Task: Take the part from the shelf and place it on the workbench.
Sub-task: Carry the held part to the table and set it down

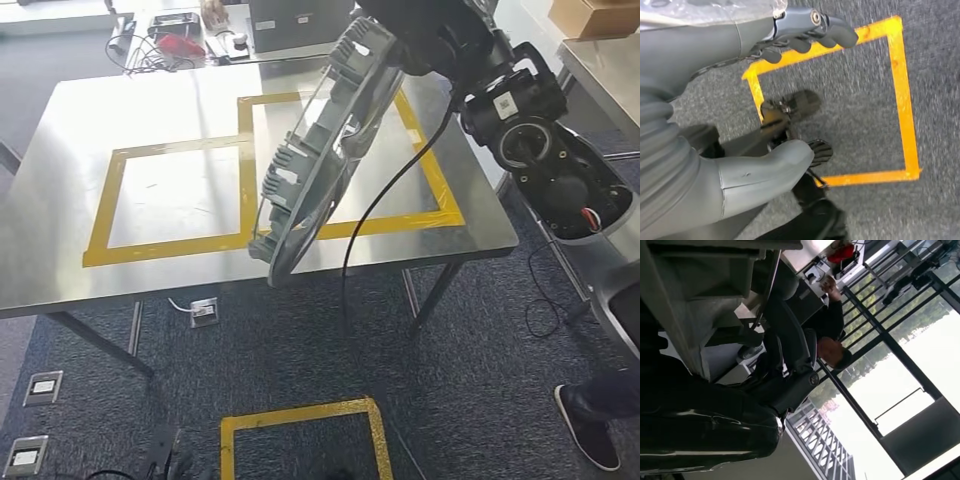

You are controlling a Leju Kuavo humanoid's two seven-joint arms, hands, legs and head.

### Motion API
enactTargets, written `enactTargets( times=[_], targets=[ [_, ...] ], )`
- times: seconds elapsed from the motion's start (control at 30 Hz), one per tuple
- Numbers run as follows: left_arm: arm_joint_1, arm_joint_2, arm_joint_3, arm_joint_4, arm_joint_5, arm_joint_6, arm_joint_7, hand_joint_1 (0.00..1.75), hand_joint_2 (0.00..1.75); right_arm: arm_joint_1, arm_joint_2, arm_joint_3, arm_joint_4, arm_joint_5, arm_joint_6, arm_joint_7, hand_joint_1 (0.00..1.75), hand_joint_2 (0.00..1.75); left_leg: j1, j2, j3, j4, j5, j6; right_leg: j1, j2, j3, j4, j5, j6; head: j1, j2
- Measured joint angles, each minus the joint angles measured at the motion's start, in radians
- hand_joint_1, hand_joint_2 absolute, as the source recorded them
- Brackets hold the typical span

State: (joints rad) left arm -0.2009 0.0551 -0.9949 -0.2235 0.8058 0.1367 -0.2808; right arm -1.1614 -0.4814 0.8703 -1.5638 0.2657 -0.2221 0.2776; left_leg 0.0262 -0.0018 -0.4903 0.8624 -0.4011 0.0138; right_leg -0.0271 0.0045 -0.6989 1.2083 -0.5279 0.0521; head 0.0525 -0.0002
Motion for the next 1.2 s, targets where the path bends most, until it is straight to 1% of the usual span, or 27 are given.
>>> enactTargets(
  times=[0.03,0.1,0.13,0.17,0.2,0.23,0.33,0.37,0.4,0.47,0.5,0.53,0.57,0.63,0.67,0.7,0.73,0.8,0.87,0.9,0.97,1.0,1.03,1.07,1.13,1.17,1.2],
  targets=[
    [0.0,-0.003,0.0,0.0,-0.002,-0.005,0.003,0.0,1.75,0.002,0.0,0.003,0.003,0.002,-0.003,0.001,1.75,1.75,0.007,-0.001,0.004,0.008,-0.009,-0.008,-0.007,-0.001,0.003,-0.022,0.029,0.01,0.002,0.0],
    [0.0,-0.008,0.0,0.0,-0.01,-0.011,0.007,0.0,1.75,0.005,-0.001,0.006,0.005,0.008,-0.014,0.004,1.75,1.75,0.021,-0.003,0.008,0.034,-0.035,-0.028,-0.021,-0.005,0.049,-0.145,0.105,0.034,0.005,0.0],
    [-0.001,-0.007,0.0,0.0,-0.014,-0.013,0.008,0.0,1.75,0.007,-0.003,0.007,0.005,0.011,-0.021,0.006,1.75,1.75,0.026,-0.004,0.006,0.051,-0.048,-0.04,-0.023,-0.004,0.073,-0.198,0.125,0.042,0.01,0.0],
    [-0.001,-0.005,-0.001,0.001,-0.016,-0.012,0.009,0.0,1.75,0.011,-0.006,0.007,0.003,0.013,-0.027,0.008,1.75,1.75,0.027,-0.005,0.002,0.064,-0.057,-0.05,-0.023,-0.001,0.087,-0.228,0.128,0.039,0.013,0.0],
    [-0.001,-0.003,-0.002,0.001,-0.017,-0.012,0.01,0.0,1.75,0.018,-0.008,0.006,0.001,0.014,-0.031,0.011,1.75,1.75,0.026,-0.005,0.0,0.071,-0.062,-0.057,-0.02,0.003,0.092,-0.234,0.118,0.031,0.011,0.0],
    [0.001,-0.001,-0.002,0.001,-0.017,-0.01,0.01,0.0,1.75,0.026,-0.009,0.006,-0.001,0.014,-0.035,0.013,1.75,1.75,0.025,-0.005,0.0,0.073,-0.061,-0.062,-0.017,0.006,0.095,-0.234,0.113,0.017,0.007,0.0],
    [0.005,0.006,-0.004,0.001,-0.006,0.001,-0.001,0.0,1.75,0.039,-0.01,0.004,-0.004,0.014,-0.038,0.008,1.75,1.75,0.028,-0.003,0.002,0.087,-0.065,-0.066,-0.015,0.009,0.115,-0.246,0.106,-0.013,-0.011,0.0],
    [0.005,0.01,-0.004,0.001,0.0,0.005,-0.007,0.0,1.75,0.036,-0.01,0.003,-0.005,0.014,-0.039,0.003,1.75,1.75,0.027,-0.002,-0.019,0.128,-0.081,-0.065,-0.015,0.009,0.124,-0.251,0.103,-0.021,-0.016,0.0],
    [0.004,0.014,-0.004,0.001,0.006,0.008,-0.011,0.0,1.75,0.033,-0.009,0.002,-0.006,0.014,-0.039,-0.004,1.75,1.75,0.025,-0.001,-0.055,0.193,-0.103,-0.064,-0.015,0.009,0.131,-0.256,0.1,-0.028,-0.021,0.0],
    [0.006,0.021,-0.004,0.001,0.018,0.014,-0.016,0.0,1.75,0.031,-0.004,0.006,-0.004,0.014,-0.039,-0.016,1.75,1.75,0.018,-0.001,-0.151,0.342,-0.14,-0.059,-0.011,0.009,0.145,-0.264,0.094,-0.036,-0.028,0.0],
    [0.009,0.022,-0.003,0.001,0.024,0.016,-0.018,0.0,1.75,0.031,0.001,0.009,-0.001,0.014,-0.039,-0.022,1.75,1.75,0.015,-0.001,-0.189,0.386,-0.139,-0.056,-0.009,0.009,0.153,-0.267,0.09,-0.039,-0.03,0.0],
    [0.012,0.023,-0.003,0.001,0.028,0.018,-0.019,0.0,1.75,0.031,0.006,0.013,0.001,0.014,-0.039,-0.028,1.75,1.75,0.012,-0.001,-0.209,0.39,-0.116,-0.051,-0.007,0.01,0.161,-0.268,0.084,-0.04,-0.03,0.0],
    [0.013,0.023,-0.002,0.001,0.031,0.02,-0.021,0.0,1.75,0.03,0.011,0.015,0.003,0.014,-0.04,-0.033,1.75,1.75,0.01,-0.001,-0.21,0.355,-0.076,-0.045,-0.006,0.011,0.169,-0.268,0.078,-0.041,-0.03,0.0],
    [0.014,0.023,-0.002,0.001,0.036,0.022,-0.024,0.0,1.75,0.026,0.02,0.017,0.006,0.013,-0.041,-0.04,1.75,1.75,0.005,-0.002,-0.175,0.223,0.019,-0.032,-0.006,0.011,0.184,-0.268,0.064,-0.036,-0.031,0.0],
    [0.014,0.023,-0.001,0.001,0.037,0.023,-0.025,0.0,1.75,0.022,0.022,0.017,0.008,0.013,-0.042,-0.042,1.75,1.75,0.002,-0.002,-0.158,0.167,0.046,-0.028,-0.004,0.012,0.186,-0.267,0.059,-0.031,-0.031,0.0],
    [0.015,0.023,-0.001,0.001,0.038,0.024,-0.026,0.0,1.75,0.018,0.024,0.018,0.009,0.012,-0.043,-0.043,1.75,1.75,-0.001,-0.002,-0.145,0.127,0.052,-0.026,-0.001,0.013,0.185,-0.267,0.056,-0.026,-0.031,0.0],
    [0.015,0.022,-0.001,0.001,0.038,0.025,-0.027,0.0,1.75,0.014,0.025,0.018,0.01,0.011,-0.044,-0.043,1.75,1.75,-0.004,-0.003,-0.139,0.111,0.044,-0.025,0.0,0.013,0.182,-0.267,0.053,-0.02,-0.029,0.0],
    [0.016,0.022,0.0,0.001,0.037,0.027,-0.028,0.0,1.75,0.011,0.026,0.017,0.009,0.007,-0.046,-0.036,1.75,1.75,-0.006,-0.004,-0.133,0.096,0.028,-0.021,-0.002,0.012,0.18,-0.269,0.048,-0.009,-0.025,0.0],
    [0.017,0.023,0.0,0.001,0.036,0.029,-0.028,0.0,1.75,0.01,0.026,0.016,0.006,0.003,-0.048,-0.025,1.75,1.75,-0.004,-0.005,-0.124,0.09,0.023,-0.012,-0.004,0.006,0.167,-0.233,0.021,-0.001,-0.019,0.0],
    [0.017,0.023,0.0,0.001,0.034,0.03,-0.027,0.0,1.75,0.009,0.025,0.016,0.004,0.002,-0.049,-0.019,1.75,1.75,-0.004,-0.006,-0.118,0.086,0.021,-0.007,-0.003,0.004,0.144,-0.182,-0.006,-0.001,-0.014,0.0],
    [0.019,0.024,0.0,0.001,0.032,0.031,-0.027,0.0,1.75,0.011,0.025,0.017,0.001,0.0,-0.051,-0.008,1.75,1.75,-0.009,-0.006,-0.109,0.086,0.013,0.003,0.001,0.002,0.068,-0.033,-0.065,-0.003,-0.001,0.0],
    [0.021,0.024,0.0,0.001,0.031,0.031,-0.026,0.0,1.75,0.013,0.025,0.017,0.0,-0.002,-0.051,-0.004,1.75,1.75,-0.011,-0.006,-0.104,0.086,0.009,0.006,0.002,0.002,0.031,0.027,-0.077,-0.004,0.003,0.0],
    [0.024,0.023,0.0,0.001,0.031,0.031,-0.026,0.0,1.75,0.015,0.025,0.018,0.0,-0.003,-0.051,-0.001,1.75,1.75,-0.013,-0.006,-0.097,0.087,0.004,0.007,0.004,0.002,0.009,0.053,-0.069,-0.005,0.007,0.0],
    [0.025,0.023,0.0,0.001,0.031,0.031,-0.025,0.0,1.75,0.017,0.024,0.018,-0.001,-0.004,-0.051,0.001,1.75,1.75,-0.015,-0.006,-0.089,0.088,-0.003,0.007,0.005,0.002,0.005,0.036,-0.037,-0.007,0.009,0.0],
    [0.027,0.023,0.0,0.001,0.031,0.031,-0.024,0.0,1.75,0.016,0.024,0.016,-0.005,-0.005,-0.051,0.002,1.75,1.75,-0.016,-0.007,-0.072,0.093,-0.019,0.003,0.007,0.001,0.044,-0.092,0.06,-0.013,0.016,0.0],
    [0.027,0.023,0.0,0.001,0.031,0.031,-0.023,0.0,1.75,0.014,0.024,0.015,-0.008,-0.005,-0.052,0.002,1.75,1.75,-0.018,-0.007,-0.066,0.096,-0.026,0.0,0.01,0.001,0.068,-0.156,0.096,-0.017,0.018,0.0],
    [0.027,0.023,0.0,0.001,0.031,0.031,-0.023,0.0,1.75,0.012,0.024,0.015,-0.01,-0.005,-0.052,0.002,1.75,1.75,-0.019,-0.007,-0.064,0.099,-0.031,-0.003,0.013,0.001,0.088,-0.205,0.113,-0.021,0.019,0.0]
  ],
)
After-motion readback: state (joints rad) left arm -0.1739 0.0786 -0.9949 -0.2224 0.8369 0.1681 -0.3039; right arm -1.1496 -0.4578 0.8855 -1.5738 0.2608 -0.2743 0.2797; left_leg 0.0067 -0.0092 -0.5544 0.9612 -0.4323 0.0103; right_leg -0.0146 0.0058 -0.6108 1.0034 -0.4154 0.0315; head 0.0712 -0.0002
